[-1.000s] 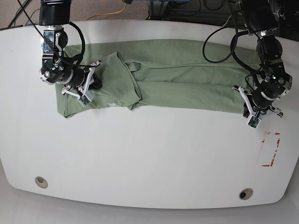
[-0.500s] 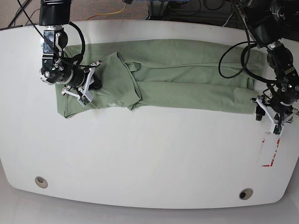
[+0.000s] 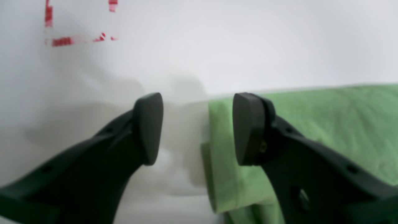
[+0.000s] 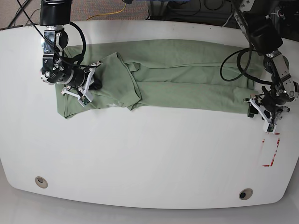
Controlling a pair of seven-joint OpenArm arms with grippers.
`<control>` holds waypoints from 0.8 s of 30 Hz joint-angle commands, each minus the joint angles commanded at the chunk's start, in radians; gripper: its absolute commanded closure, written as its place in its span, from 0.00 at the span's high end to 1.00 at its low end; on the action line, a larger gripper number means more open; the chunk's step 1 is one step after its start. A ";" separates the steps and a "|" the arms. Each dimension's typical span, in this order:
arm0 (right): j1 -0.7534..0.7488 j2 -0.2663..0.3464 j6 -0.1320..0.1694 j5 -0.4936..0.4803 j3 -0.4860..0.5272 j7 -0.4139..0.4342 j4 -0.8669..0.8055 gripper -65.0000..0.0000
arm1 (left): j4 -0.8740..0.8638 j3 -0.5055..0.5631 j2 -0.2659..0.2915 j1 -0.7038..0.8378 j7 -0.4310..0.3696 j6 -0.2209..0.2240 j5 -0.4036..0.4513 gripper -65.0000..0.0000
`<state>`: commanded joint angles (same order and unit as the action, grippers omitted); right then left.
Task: Layout the t-shirt on the table in an organized manner, then fold the t-shirt properly
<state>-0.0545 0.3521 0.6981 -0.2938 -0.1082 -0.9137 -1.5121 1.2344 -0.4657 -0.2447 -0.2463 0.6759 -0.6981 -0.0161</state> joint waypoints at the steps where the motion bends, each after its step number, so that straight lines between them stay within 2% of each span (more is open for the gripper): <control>1: 0.000 0.000 0.000 0.000 0.000 0.000 0.000 0.04 | -0.005 0.003 0.000 0.000 -0.003 0.000 0.000 0.50; 10: 0.000 0.000 0.000 0.000 -0.002 0.000 -0.002 0.04 | -0.078 0.008 0.000 0.002 -0.026 0.000 0.000 0.47; 16: -0.002 0.000 0.000 0.000 -0.003 0.000 -0.002 0.04 | -0.118 0.008 0.000 0.000 -0.028 0.000 -0.002 0.38; 18: -0.002 0.000 0.000 0.000 -0.003 0.000 -0.003 0.04 | -0.115 0.008 0.000 0.005 -0.028 0.000 -0.002 0.34; 24: -0.002 0.000 0.000 0.000 -0.003 0.000 -0.003 0.04 | -0.109 0.008 0.000 0.006 -0.026 0.000 -0.002 0.10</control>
<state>-0.0560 0.3521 0.6981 -0.2938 -0.1112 -0.9137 -1.5152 1.1254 -0.4580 -0.2447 -0.2401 0.6498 -0.6981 -0.0176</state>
